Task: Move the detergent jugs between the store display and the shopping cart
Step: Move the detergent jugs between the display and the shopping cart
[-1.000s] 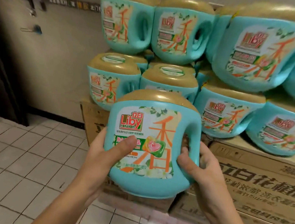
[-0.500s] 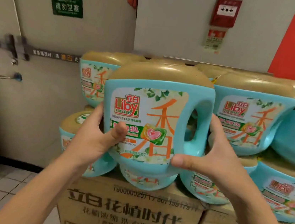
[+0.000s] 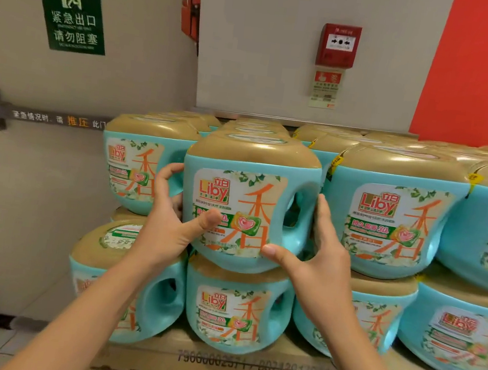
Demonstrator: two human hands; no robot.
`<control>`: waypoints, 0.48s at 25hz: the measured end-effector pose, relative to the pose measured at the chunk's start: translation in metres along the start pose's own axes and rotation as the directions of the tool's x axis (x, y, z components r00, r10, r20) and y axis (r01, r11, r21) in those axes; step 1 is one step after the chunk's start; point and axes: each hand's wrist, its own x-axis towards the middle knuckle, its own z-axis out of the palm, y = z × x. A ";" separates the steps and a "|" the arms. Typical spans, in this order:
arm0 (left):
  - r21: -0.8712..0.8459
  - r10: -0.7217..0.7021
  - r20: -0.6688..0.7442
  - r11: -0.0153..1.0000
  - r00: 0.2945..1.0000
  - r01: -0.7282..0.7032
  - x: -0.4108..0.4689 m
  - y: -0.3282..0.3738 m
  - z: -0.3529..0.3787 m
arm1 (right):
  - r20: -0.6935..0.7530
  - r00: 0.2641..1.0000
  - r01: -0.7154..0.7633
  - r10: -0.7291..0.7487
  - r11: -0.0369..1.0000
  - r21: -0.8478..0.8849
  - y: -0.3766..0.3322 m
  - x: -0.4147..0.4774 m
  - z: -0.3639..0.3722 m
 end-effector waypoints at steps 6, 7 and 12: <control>0.016 0.025 0.001 1.000 1.000 -0.025 0.011 -0.010 0.002 | -0.101 0.972 0.181 -0.210 0.954 -0.237 0.010 -0.004 0.014; 0.018 0.025 0.006 1.000 1.000 -0.025 0.011 -0.010 0.002 | -0.100 0.972 0.183 -0.211 0.955 -0.234 0.010 -0.005 0.016; 0.087 0.022 -0.063 0.996 0.998 -0.017 0.002 -0.008 0.007 | -0.268 0.852 0.337 -0.449 0.864 -0.374 0.013 -0.016 0.000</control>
